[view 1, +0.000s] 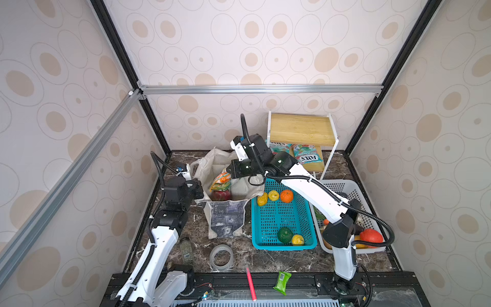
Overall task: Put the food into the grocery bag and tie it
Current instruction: 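Lift the orange candy bag off the shelf and carry it over the tote, then lower the orange candy bag into the tote bag and open the right gripper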
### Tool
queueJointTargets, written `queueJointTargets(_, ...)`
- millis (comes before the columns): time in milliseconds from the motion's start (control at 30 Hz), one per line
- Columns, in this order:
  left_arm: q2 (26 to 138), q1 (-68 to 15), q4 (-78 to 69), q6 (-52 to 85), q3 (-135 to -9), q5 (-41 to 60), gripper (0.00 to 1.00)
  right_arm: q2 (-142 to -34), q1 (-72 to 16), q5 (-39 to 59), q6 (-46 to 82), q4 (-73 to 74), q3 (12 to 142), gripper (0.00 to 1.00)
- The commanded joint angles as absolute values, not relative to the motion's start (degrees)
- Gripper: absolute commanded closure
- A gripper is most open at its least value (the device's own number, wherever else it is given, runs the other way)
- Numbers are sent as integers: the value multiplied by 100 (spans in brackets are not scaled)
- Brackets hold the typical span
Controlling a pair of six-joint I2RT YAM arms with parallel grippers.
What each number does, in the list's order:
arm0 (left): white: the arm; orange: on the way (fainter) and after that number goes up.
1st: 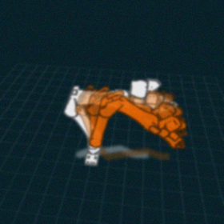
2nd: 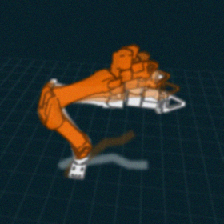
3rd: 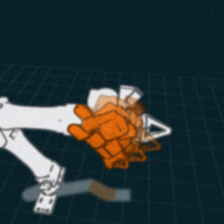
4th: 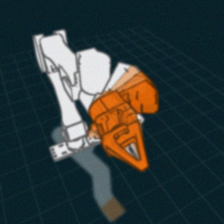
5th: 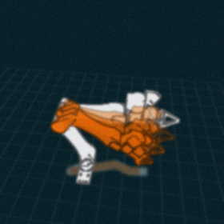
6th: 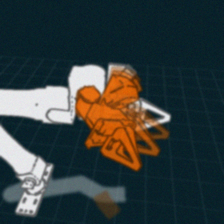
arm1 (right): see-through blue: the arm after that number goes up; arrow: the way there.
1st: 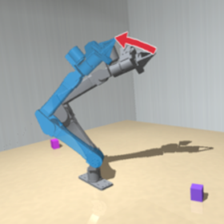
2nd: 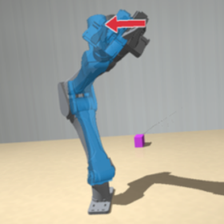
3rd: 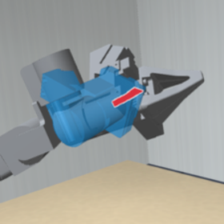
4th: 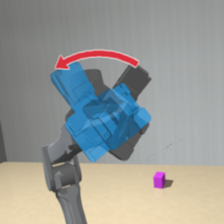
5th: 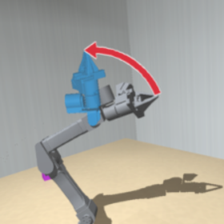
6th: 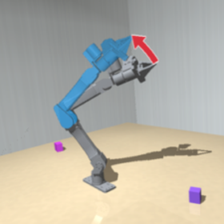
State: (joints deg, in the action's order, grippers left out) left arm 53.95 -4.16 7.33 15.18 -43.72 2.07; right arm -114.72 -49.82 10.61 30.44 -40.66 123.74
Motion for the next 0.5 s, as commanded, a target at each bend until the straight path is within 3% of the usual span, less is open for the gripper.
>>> queueJointTargets(0, 5317, -387, 593, 1506, -4483, 167, 100, -11200, -5018, 1358, 3169, -3536, 11450, 100)
queueJointTargets(233, 5321, -387, 594, 1516, -4500, 193, 100, -10712, -5037, 758, 2859, -3526, 10216, 100)
queueJointTargets(333, 5313, -387, 584, 1512, -4493, 182, 100, -10647, -5041, 235, 2716, -3954, 10258, 80)
queueJointTargets(467, 5298, -387, 580, 1529, -4487, 184, 100, -10378, -5089, -60, 2576, -4239, 10426, 36)
